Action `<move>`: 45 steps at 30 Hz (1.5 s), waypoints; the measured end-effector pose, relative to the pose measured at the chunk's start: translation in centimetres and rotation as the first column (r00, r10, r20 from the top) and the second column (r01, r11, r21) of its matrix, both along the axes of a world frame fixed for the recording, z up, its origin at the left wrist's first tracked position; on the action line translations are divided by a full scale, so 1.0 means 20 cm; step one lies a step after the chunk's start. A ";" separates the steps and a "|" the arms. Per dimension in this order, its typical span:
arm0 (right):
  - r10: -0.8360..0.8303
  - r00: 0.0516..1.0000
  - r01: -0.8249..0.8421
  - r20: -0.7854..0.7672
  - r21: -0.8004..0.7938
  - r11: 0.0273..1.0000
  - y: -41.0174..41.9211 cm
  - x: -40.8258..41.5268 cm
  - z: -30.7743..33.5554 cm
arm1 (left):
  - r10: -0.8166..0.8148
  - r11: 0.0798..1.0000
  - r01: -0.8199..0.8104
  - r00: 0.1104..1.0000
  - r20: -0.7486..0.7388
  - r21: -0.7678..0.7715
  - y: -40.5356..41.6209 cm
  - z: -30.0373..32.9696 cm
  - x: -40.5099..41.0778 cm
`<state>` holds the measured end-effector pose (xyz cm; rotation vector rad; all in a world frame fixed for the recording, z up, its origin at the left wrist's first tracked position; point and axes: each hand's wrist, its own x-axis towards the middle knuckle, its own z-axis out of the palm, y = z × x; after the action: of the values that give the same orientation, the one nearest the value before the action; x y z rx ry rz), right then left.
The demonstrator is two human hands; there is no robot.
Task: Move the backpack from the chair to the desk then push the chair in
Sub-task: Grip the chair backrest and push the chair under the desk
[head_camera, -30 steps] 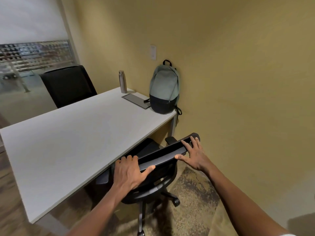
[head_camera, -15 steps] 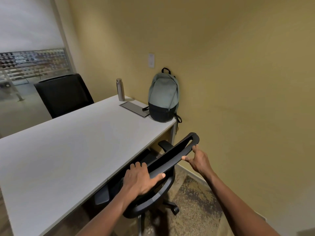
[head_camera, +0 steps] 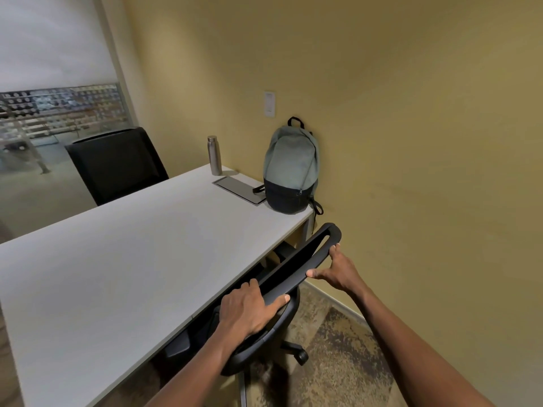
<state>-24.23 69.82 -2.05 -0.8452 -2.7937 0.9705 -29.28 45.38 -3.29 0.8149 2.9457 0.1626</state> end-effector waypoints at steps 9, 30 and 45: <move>0.032 0.999 -0.032 -0.026 -0.004 0.999 -0.01 -0.14 0.02 | 0.032 0.999 -0.031 0.998 -0.047 0.032 0.00 -0.03 -0.08; 0.065 0.997 -0.064 -0.044 0.006 0.998 -0.12 -0.39 -0.01 | 0.071 0.994 -0.066 0.995 -0.067 0.082 -0.12 -0.07 -0.33; 0.126 0.992 -0.126 0.007 -0.009 0.992 -0.13 -0.56 0.02 | 0.102 0.993 -0.101 0.995 -0.002 0.057 -0.14 -0.05 -0.44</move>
<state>-35.50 67.31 -1.71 -0.6817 -2.8812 0.9995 -38.01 42.50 -4.25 0.6728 3.0009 0.2521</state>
